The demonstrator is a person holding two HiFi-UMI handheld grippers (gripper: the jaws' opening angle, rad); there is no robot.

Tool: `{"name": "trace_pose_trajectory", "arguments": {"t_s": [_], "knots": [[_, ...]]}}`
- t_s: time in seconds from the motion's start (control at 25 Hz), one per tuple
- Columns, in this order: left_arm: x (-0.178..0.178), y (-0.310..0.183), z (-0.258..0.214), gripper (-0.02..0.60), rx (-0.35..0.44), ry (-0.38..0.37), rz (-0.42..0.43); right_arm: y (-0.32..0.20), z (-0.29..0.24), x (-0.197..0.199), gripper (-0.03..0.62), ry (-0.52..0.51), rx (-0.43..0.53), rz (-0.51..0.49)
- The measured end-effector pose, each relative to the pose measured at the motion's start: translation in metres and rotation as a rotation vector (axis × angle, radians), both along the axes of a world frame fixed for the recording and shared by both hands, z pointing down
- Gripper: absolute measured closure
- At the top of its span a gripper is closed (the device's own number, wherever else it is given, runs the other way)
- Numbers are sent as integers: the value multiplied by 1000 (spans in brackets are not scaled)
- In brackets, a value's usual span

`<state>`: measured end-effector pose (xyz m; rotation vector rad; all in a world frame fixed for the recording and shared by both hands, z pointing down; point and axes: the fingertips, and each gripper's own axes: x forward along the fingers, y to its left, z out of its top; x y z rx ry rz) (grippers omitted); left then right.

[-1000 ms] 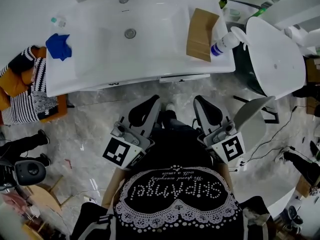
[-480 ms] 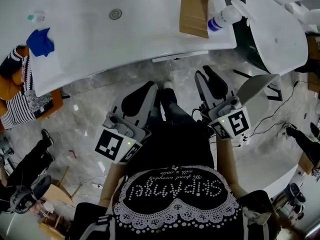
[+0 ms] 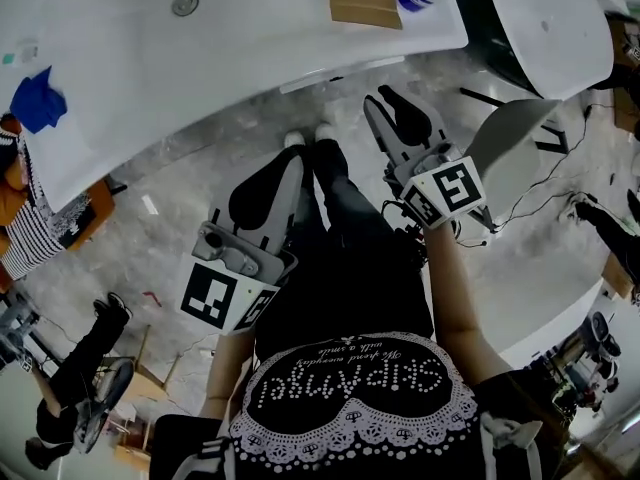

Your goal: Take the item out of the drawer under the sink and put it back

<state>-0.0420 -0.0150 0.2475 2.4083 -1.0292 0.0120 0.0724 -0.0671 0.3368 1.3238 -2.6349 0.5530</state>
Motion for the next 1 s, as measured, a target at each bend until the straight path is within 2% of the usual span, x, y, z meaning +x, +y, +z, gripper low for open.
{"name": "trace_pose_trajectory", "arguments": {"t_s": [0.2,0.48,0.64,1.0], "knots": [[8,7,15,577,-39,21,20,-3,36,3,491,-35,-59,15],[15,19,38,577,-88,43,40,5,74,29,491,1,-124,2],[17,19,40,577,-96,48,44,-16,48,46,491,47,-57,7],[19,7,24,577,-53,52,45,-32,-60,41,491,72,118,-38]]}}
